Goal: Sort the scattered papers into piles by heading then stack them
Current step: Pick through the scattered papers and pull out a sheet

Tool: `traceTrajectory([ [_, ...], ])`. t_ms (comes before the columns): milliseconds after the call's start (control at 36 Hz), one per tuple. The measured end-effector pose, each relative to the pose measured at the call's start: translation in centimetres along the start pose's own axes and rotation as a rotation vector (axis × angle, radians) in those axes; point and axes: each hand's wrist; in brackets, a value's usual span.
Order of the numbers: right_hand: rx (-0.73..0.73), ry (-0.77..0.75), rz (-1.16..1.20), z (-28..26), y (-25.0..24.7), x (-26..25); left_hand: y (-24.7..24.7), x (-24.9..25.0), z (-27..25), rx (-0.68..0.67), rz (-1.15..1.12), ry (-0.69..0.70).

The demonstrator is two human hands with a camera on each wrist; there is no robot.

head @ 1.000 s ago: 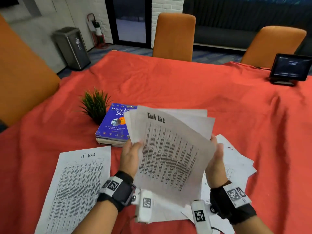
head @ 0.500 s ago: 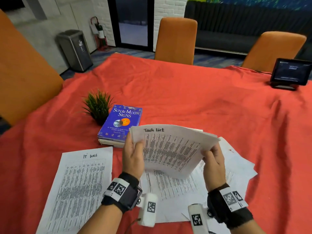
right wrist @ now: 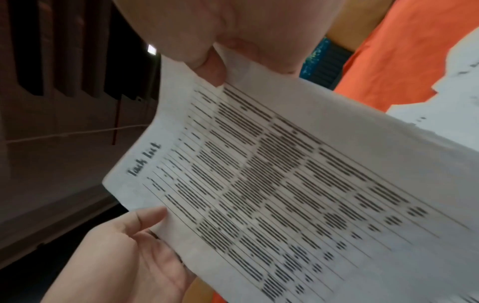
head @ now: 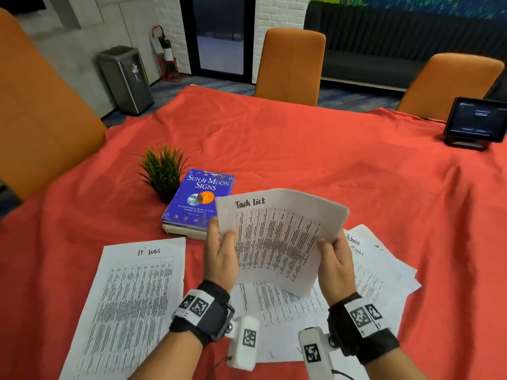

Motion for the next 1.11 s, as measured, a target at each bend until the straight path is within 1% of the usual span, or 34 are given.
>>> traceTrajectory([
  [139, 0.005, 0.116, -0.06, -0.5, 0.1, 1.8, -1.3, -4.0, 0.1, -0.053, 0.136, -0.097],
  [222, -0.013, 0.109, -0.063, -0.5, 0.1, 1.9, -2.1, -5.2, -0.3, -0.095, 0.2, -0.133],
  [306, -0.039, 0.088, -0.035, -0.1, 0.3, 1.5, -3.1, -4.3, -0.2, -0.024, 0.208, -0.118],
  [389, -0.068, 0.096, -0.005, 0.3, 0.5, 1.7, -5.6, -2.2, 0.4, 0.05, 0.259, -0.091],
  [444, -0.091, 0.155, -0.006, 0.3, 0.3, 2.4, -8.8, -1.3, 1.0, 0.067, 0.322, -0.116],
  [556, -0.151, 0.28, -0.115, -1.1, -0.9, 5.1, -17.7, -1.3, 2.5, 0.102, 0.461, -0.29],
  [667, -0.193, 0.399, -0.198, -2.8, -2.4, 8.2, -25.2, -2.8, 3.5, 0.202, 0.563, -0.471],
  [694, -0.198, 0.424, -0.211, -3.2, -2.8, 8.9, -26.7, -3.4, 3.8, 0.236, 0.616, -0.516],
  [778, -0.21, 0.468, -0.263, -4.5, -3.6, 10.6, -30.2, -5.2, 4.5, 0.261, 0.842, -0.638],
  [833, -0.217, 0.489, -0.271, -5.1, -4.0, 11.2, -32.0, -6.8, 5.2, 0.261, 0.919, -0.673],
  [917, -0.221, 0.509, -0.279, -5.3, -4.4, 11.6, -33.4, -8.5, 6.1, 0.209, 0.988, -0.696],
  [972, -0.218, 0.505, -0.29, -5.3, -4.7, 11.6, -33.0, -8.4, 6.0, 0.235, 1.003, -0.692],
  [1028, -0.215, 0.497, -0.305, -5.2, -4.9, 11.4, -31.9, -7.7, 5.6, 0.289, 1.021, -0.677],
  [1111, -0.219, 0.49, -0.324, -5.0, -5.2, 11.3, -31.0, -7.4, 5.1, 0.297, 1.059, -0.671],
])
Point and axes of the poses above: each hand's wrist, its own z-axis towards the middle knuckle, its own y-axis out of the palm, x = y × z, and after that the axes turned 8 degrees about -y, right-handed
